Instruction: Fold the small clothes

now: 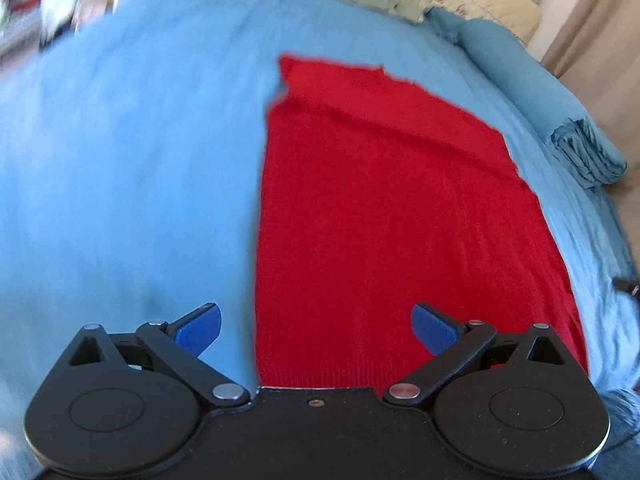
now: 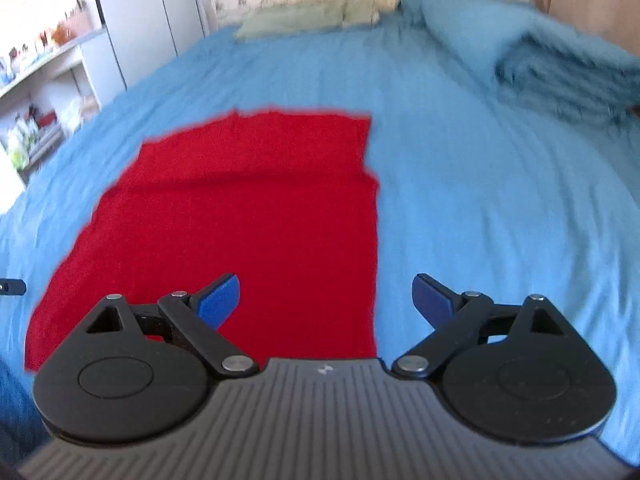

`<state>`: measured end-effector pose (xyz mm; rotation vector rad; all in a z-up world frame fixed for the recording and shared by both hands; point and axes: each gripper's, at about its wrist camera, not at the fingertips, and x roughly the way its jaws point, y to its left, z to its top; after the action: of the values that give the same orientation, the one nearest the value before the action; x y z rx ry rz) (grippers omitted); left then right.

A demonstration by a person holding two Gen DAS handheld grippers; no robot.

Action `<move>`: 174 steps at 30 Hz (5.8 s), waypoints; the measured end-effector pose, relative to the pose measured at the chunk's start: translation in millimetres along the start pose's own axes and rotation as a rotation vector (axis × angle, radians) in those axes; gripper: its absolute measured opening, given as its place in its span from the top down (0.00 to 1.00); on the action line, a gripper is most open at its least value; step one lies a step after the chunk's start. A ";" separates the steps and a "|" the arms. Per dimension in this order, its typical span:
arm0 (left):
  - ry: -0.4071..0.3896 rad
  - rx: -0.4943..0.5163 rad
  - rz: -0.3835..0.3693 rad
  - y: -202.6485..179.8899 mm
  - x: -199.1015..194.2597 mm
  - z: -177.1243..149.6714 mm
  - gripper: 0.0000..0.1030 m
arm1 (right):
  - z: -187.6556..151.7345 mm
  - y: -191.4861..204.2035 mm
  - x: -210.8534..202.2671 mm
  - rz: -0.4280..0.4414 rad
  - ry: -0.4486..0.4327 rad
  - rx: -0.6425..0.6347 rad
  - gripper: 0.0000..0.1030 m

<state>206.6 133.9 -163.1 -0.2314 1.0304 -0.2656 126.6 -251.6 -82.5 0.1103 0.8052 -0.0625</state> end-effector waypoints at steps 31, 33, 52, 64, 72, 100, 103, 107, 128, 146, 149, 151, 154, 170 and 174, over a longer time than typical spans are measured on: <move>0.010 -0.079 0.035 16.7 11.0 -39.7 0.55 | -102.5 -14.1 16.4 0.033 0.173 0.202 0.50; 0.010 -0.089 0.041 18.0 9.8 -40.4 0.65 | -103.4 -15.2 17.6 0.034 0.170 0.217 0.56; -0.097 -0.135 -0.057 5.7 -30.1 -3.7 0.94 | -74.8 -27.3 -13.5 0.094 0.056 0.342 0.81; -0.323 -0.205 -0.148 -16.7 -9.7 180.8 0.94 | 89.7 -40.7 10.2 0.215 -0.158 0.374 0.81; -0.342 -0.286 -0.100 -13.2 104.0 304.7 0.95 | 215.6 -57.6 137.1 0.188 -0.183 0.431 0.81; -0.295 -0.272 0.081 -4.4 240.5 328.0 0.89 | 239.3 -40.5 351.3 -0.037 -0.063 0.265 0.79; -0.344 -0.229 0.117 -11.8 224.9 327.4 0.31 | 237.3 -37.4 341.3 -0.032 -0.080 0.231 0.43; -0.438 -0.036 0.166 -41.4 187.9 313.7 0.04 | 231.7 -24.8 302.8 -0.064 -0.243 0.152 0.00; -0.143 0.235 0.212 -60.9 226.7 226.5 0.00 | 133.8 47.4 313.9 -0.044 -0.081 -0.118 0.00; -0.084 0.197 0.091 -157.4 214.2 201.5 0.00 | 83.2 22.2 178.4 -0.104 -0.021 0.013 0.00; -0.041 0.197 0.130 -157.5 240.5 201.1 0.00 | 74.2 16.0 179.5 -0.118 -0.009 0.024 0.00; -0.062 0.254 0.162 -163.2 245.9 200.0 0.00 | 71.0 10.7 182.3 -0.108 0.000 0.054 0.00; -0.055 0.242 0.170 -166.6 243.0 202.6 0.00 | 67.1 6.9 187.9 -0.098 0.004 0.090 0.00; -0.092 0.155 0.132 -160.2 262.3 237.0 0.00 | 56.2 -24.2 211.4 -0.032 -0.086 0.407 0.00; -0.099 0.177 0.151 -161.9 265.3 234.9 0.00 | 63.1 -35.0 218.1 -0.035 -0.117 0.472 0.19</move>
<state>522.0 -89.7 -211.3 -0.0060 0.9154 -0.2053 319.2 -297.0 -199.3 0.5339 0.6636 -0.2901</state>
